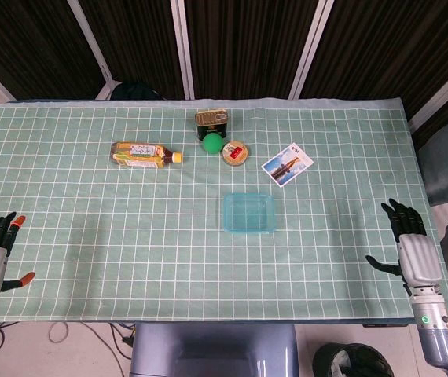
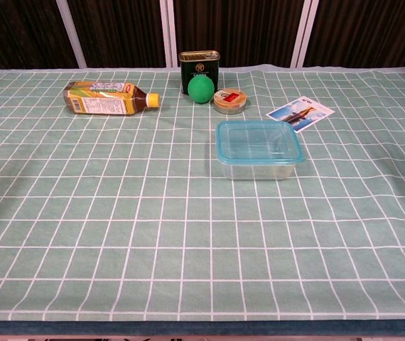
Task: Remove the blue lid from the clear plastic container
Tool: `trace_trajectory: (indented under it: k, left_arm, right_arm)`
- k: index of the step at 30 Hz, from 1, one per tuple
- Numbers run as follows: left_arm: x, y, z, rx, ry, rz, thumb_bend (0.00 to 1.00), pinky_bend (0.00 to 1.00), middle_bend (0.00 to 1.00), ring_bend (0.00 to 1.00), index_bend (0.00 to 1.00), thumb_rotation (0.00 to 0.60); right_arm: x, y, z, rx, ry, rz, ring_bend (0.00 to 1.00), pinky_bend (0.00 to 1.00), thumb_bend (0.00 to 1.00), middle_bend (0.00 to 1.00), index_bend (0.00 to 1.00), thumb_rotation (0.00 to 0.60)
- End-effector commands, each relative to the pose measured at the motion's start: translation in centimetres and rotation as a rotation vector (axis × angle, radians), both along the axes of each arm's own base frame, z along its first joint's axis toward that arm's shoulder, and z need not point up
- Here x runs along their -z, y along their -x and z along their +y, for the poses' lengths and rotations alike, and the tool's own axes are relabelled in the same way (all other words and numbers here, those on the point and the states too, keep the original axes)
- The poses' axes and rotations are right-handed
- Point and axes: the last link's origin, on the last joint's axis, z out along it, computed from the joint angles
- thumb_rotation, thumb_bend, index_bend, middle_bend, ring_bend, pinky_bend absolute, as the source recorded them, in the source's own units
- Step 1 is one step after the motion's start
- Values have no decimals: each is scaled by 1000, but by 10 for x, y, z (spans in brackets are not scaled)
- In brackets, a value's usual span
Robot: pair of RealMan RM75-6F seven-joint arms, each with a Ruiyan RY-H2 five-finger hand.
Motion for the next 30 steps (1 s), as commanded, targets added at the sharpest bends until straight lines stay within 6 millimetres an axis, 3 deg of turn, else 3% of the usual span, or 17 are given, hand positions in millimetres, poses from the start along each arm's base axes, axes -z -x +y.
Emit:
trace_trajectory:
  k: [1,18,21,30]
  left_arm:
    - [0,0,0,-2,3,3,0,0,0,0,0,600]
    - [2,-6,1,1,22,-12,0,0,0,0,0,600]
    - [3,-18,9,16,31,-26,0,0,0,0,0,600]
    - [22,-81,67,111,109,-57,0,0,0,0,0,600]
  right_arm:
    - [0,0,0,-25,-1,38,0,0,130,0,0,600]
    - [3,1,0,-1,-6,43,0,0,129,0,0,600]
    - [4,2,-1,15,-9,33,0,0,129,0,0,600]
    - [8,2,-3,30,-16,27,0,0,130,0,0,600]
